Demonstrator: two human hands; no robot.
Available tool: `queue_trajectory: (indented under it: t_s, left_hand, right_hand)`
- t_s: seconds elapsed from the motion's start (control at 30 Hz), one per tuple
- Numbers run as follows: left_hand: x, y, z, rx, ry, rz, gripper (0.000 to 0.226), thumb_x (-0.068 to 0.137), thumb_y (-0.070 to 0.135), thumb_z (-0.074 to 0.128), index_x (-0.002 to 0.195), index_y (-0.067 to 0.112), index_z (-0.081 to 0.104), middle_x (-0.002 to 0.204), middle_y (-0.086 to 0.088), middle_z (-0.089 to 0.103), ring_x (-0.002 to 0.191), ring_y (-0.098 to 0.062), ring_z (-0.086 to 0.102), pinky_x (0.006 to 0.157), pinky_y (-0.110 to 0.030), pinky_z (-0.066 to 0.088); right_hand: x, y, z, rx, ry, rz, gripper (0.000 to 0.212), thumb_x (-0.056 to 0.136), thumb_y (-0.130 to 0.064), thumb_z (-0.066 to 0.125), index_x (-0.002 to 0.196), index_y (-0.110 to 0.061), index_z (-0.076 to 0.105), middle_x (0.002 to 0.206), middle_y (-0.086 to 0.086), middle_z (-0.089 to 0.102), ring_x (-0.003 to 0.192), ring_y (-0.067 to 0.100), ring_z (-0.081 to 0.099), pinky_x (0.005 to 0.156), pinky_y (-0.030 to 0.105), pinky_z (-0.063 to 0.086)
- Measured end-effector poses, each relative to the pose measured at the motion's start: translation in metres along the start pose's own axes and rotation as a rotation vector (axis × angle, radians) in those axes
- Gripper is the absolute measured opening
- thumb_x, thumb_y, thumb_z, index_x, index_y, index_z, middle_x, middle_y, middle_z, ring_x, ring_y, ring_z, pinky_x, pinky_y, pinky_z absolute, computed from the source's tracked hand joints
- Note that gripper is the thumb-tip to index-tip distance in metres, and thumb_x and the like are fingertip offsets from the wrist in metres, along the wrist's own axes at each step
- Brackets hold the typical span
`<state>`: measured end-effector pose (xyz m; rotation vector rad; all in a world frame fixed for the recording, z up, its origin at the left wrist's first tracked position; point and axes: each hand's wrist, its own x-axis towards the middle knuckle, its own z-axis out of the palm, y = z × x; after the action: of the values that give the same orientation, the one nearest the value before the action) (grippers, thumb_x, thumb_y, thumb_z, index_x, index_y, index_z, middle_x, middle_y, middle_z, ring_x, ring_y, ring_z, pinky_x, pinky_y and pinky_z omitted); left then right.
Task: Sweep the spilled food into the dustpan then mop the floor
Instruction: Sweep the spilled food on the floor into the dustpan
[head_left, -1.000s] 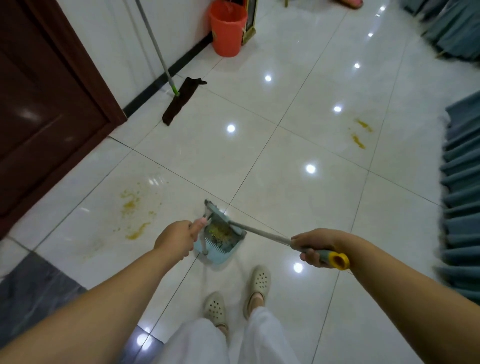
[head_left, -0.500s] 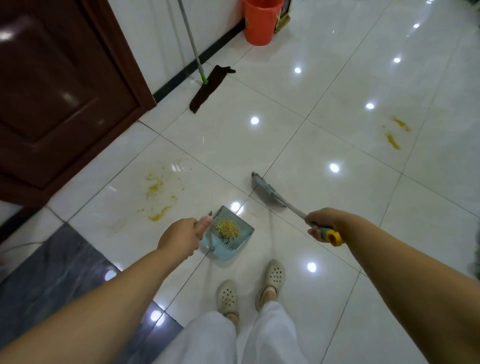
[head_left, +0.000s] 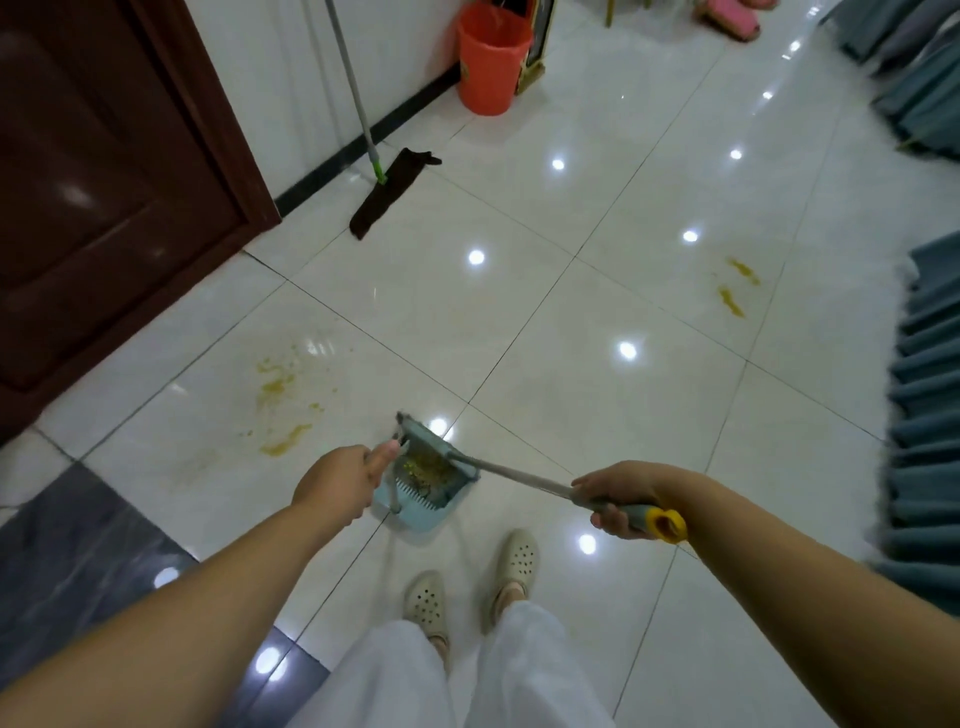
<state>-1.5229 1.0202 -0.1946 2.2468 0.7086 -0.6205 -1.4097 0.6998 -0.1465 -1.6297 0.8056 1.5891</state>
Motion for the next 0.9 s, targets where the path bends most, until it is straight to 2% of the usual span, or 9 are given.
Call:
queue_trajectory:
  t_s: [0.17, 0.27, 0.53, 0.73, 0.8, 0.9]
  left_hand:
    - [-0.011, -0.010, -0.003, -0.027, 0.017, 0.003, 0.059, 0.092, 0.063, 0.030, 0.069, 0.014, 0.053, 0.056, -0.003, 0.059, 0.048, -0.022, 0.053, 0.056, -0.030, 0.049]
    - [-0.019, -0.021, -0.004, -0.043, 0.040, -0.007, 0.058, 0.091, 0.063, 0.031, 0.067, 0.015, 0.053, 0.054, -0.002, 0.058, 0.045, -0.019, 0.052, 0.051, -0.027, 0.044]
    - [-0.038, -0.048, 0.005, -0.086, 0.092, -0.079, 0.058, 0.091, 0.064, 0.033, 0.065, 0.016, 0.053, 0.053, 0.000, 0.057, 0.044, -0.018, 0.052, 0.055, -0.030, 0.047]
    - [-0.041, -0.046, 0.017, -0.070, 0.112, -0.115, 0.060, 0.092, 0.063, 0.029, 0.065, 0.015, 0.052, 0.052, -0.001, 0.057, 0.044, -0.018, 0.051, 0.055, -0.028, 0.046]
    - [-0.042, -0.040, 0.018, -0.059, 0.113, -0.113, 0.060, 0.093, 0.063, 0.029, 0.066, 0.015, 0.053, 0.054, -0.002, 0.058, 0.045, -0.019, 0.052, 0.056, -0.028, 0.047]
    - [-0.046, -0.034, 0.021, -0.073, 0.109, -0.128, 0.060, 0.093, 0.062, 0.030, 0.067, 0.013, 0.053, 0.056, -0.004, 0.059, 0.048, -0.021, 0.053, 0.060, -0.030, 0.047]
  right_hand:
    - [0.003, -0.009, 0.004, 0.005, 0.083, -0.042, 0.023, 0.093, -0.013, 0.054, 0.113, -0.003, 0.049, 0.055, 0.011, 0.054, 0.033, 0.009, 0.043, 0.034, 0.016, 0.043]
    - [0.010, -0.020, 0.003, 0.010, 0.146, -0.081, 0.014, 0.095, -0.012, 0.052, 0.101, 0.000, 0.048, 0.064, 0.013, 0.053, 0.030, 0.009, 0.042, 0.033, 0.015, 0.042]
    - [0.049, -0.033, 0.001, -0.045, 0.216, -0.159, 0.016, 0.097, -0.016, 0.050, 0.101, 0.000, 0.049, 0.074, 0.016, 0.056, 0.029, 0.012, 0.046, 0.032, 0.017, 0.043]
    - [0.064, -0.010, 0.020, -0.132, 0.146, -0.101, 0.029, 0.095, -0.012, 0.048, 0.121, 0.000, 0.045, 0.073, 0.015, 0.056, 0.032, 0.011, 0.048, 0.036, 0.017, 0.044]
    - [0.058, 0.002, 0.023, -0.119, 0.084, -0.068, 0.028, 0.094, -0.013, 0.050, 0.119, 0.001, 0.045, 0.069, 0.014, 0.056, 0.033, 0.011, 0.047, 0.035, 0.017, 0.043]
    - [0.040, 0.014, 0.017, -0.049, -0.042, -0.025, 0.020, 0.092, -0.013, 0.054, 0.106, 0.000, 0.047, 0.057, 0.011, 0.054, 0.034, 0.010, 0.043, 0.034, 0.016, 0.042]
